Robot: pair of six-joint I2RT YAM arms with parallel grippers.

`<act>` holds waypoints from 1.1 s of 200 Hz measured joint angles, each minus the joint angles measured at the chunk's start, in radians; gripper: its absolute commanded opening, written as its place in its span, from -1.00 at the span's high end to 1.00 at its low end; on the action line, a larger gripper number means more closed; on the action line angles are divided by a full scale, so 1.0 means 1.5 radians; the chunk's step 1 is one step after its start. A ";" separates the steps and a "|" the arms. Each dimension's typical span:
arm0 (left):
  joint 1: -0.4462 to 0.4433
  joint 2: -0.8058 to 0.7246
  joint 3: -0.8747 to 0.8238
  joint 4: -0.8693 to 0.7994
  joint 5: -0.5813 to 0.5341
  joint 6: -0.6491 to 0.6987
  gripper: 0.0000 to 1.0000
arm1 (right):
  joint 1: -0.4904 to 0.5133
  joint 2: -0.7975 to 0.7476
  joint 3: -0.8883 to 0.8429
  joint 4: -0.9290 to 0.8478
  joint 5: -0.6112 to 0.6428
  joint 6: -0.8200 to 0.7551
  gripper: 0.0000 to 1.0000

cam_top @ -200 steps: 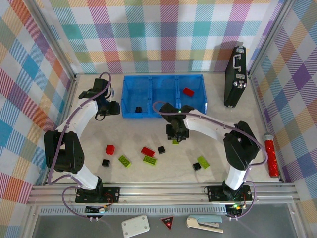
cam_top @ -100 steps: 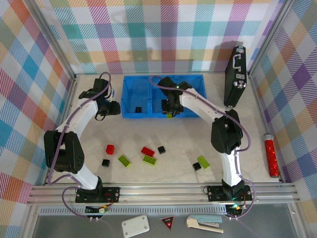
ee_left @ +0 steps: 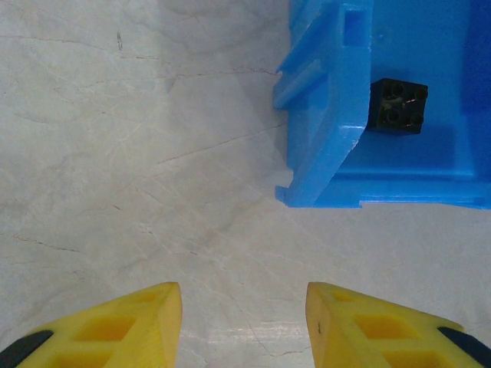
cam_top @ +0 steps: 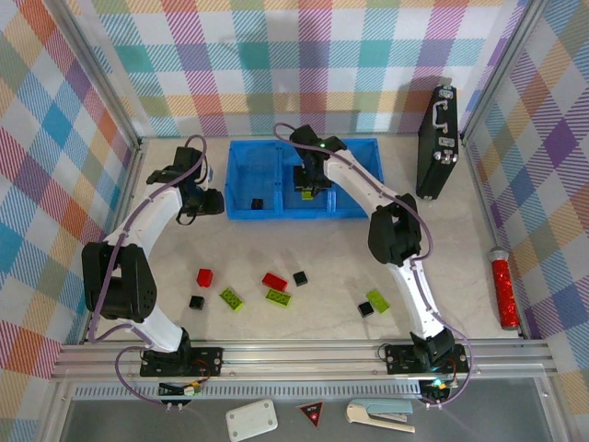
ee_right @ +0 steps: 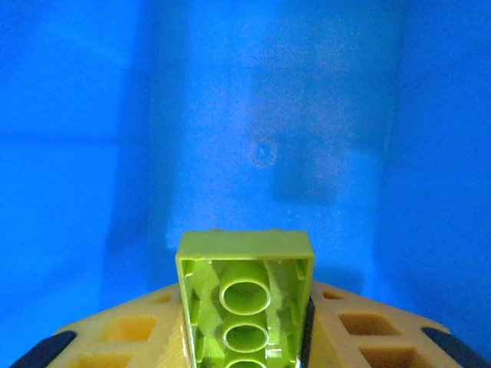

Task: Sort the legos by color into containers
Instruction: Place the lego in the container.

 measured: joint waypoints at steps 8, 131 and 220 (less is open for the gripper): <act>0.000 0.000 0.000 0.000 0.000 0.000 0.07 | 0.000 0.012 0.007 0.000 0.000 -0.002 0.23; 0.000 0.000 -0.001 0.000 0.000 0.000 0.07 | -0.004 0.115 0.054 0.021 -0.007 -0.003 0.06; 0.000 0.000 -0.001 -0.007 0.000 0.000 0.07 | -0.004 0.082 0.059 0.007 -0.005 -0.005 0.04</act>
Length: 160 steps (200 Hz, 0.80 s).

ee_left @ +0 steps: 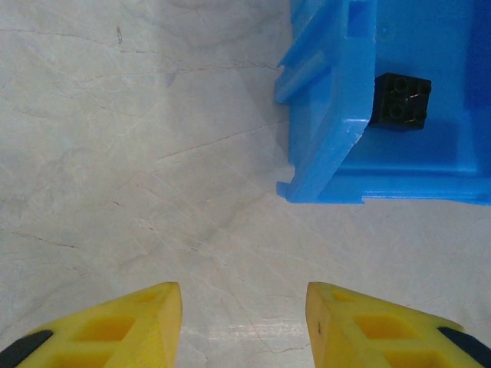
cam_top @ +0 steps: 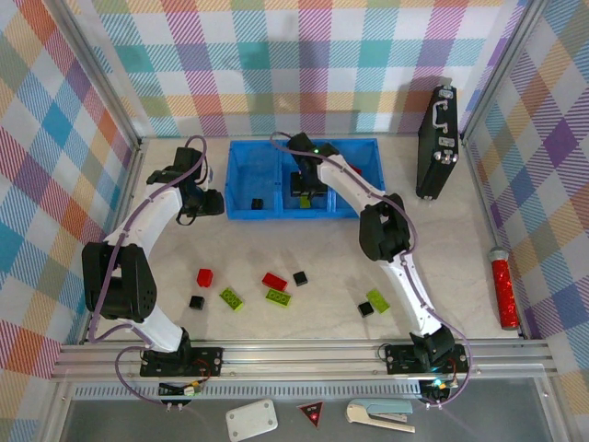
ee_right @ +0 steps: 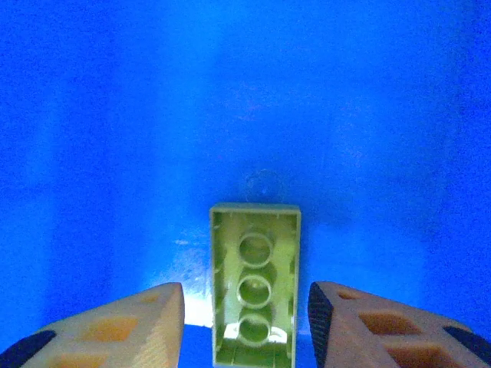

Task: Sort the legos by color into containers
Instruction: Place the lego in the container, then pick up the lego from the bottom-left of the table.

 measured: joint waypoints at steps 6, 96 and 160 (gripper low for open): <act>0.000 0.000 0.000 -0.002 0.000 0.000 0.07 | 0.000 -0.009 -0.001 -0.001 0.000 -0.001 0.04; -0.006 -0.004 -0.004 -0.073 0.010 -0.032 0.07 | 0.001 -0.204 -0.171 0.009 -0.028 -0.016 0.03; -0.021 -0.051 -0.123 -0.124 0.004 -0.079 0.02 | 0.001 -0.310 -0.328 0.038 -0.045 -0.017 0.04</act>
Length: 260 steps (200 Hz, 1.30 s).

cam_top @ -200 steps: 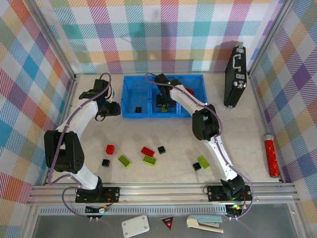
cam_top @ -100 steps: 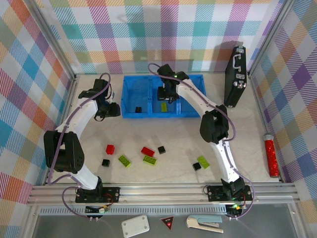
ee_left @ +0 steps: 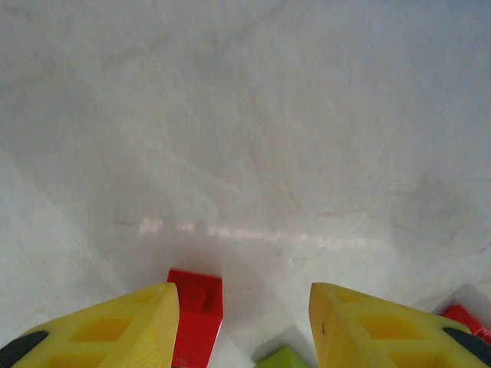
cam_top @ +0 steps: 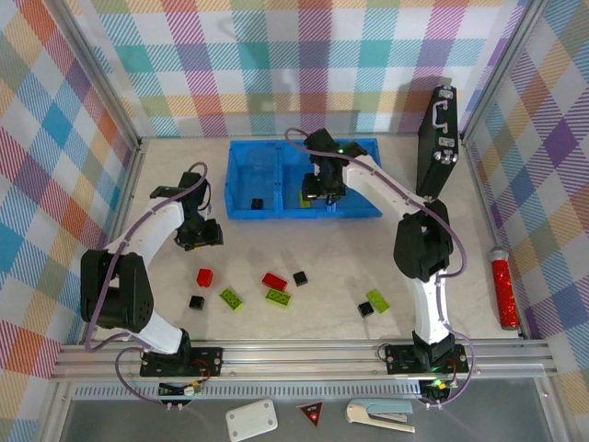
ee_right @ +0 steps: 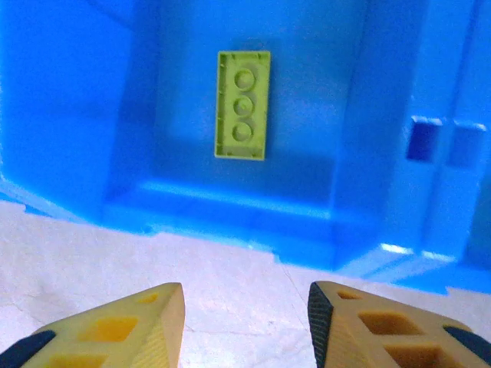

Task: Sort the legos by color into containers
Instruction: Pick up the lego from the bottom-left of the table.

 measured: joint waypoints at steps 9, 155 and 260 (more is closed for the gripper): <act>-0.002 -0.005 -0.014 -0.002 -0.002 -0.006 0.02 | 0.000 -0.014 -0.017 0.005 -0.003 -0.001 0.04; -0.031 0.048 -0.085 -0.014 -0.063 -0.081 -0.18 | 0.000 -0.094 -0.149 0.041 -0.005 -0.014 0.04; -0.032 0.082 -0.105 0.001 -0.064 -0.081 0.13 | 0.000 -0.129 -0.170 0.042 -0.005 -0.014 0.04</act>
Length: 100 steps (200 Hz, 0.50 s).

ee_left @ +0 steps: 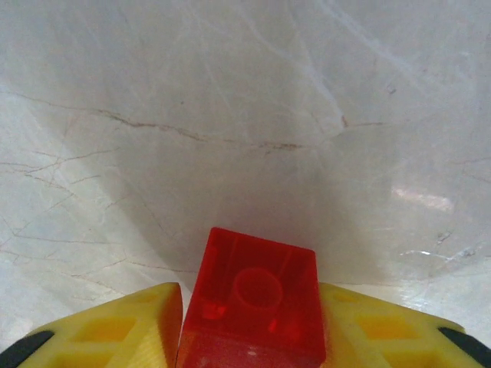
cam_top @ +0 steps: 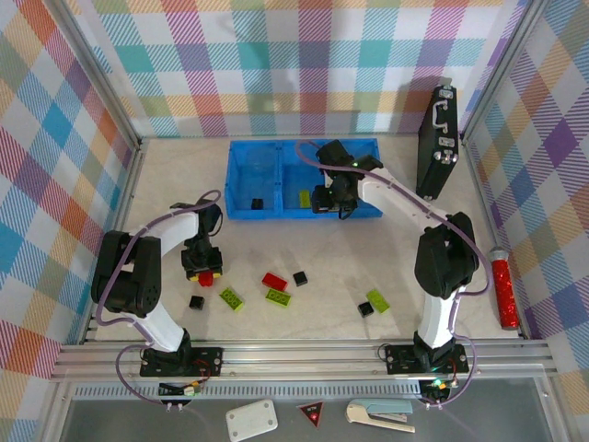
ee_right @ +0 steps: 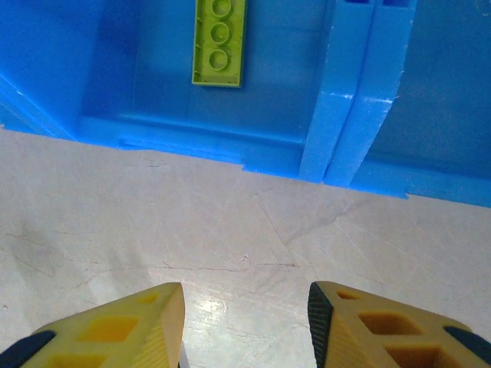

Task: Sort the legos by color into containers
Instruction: Pick up the lego from the bottom-left of the table.

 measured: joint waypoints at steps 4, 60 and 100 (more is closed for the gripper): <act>0.000 0.000 0.000 0.001 0.000 0.000 0.14 | 0.000 0.000 0.000 0.000 0.000 0.000 0.04; 0.000 -0.006 0.000 0.002 0.006 0.001 0.25 | 0.000 -0.014 -0.012 0.003 -0.003 0.000 0.03; 0.000 -0.045 0.018 0.004 0.043 -0.004 0.30 | 0.000 -0.060 -0.062 0.018 -0.020 0.000 0.04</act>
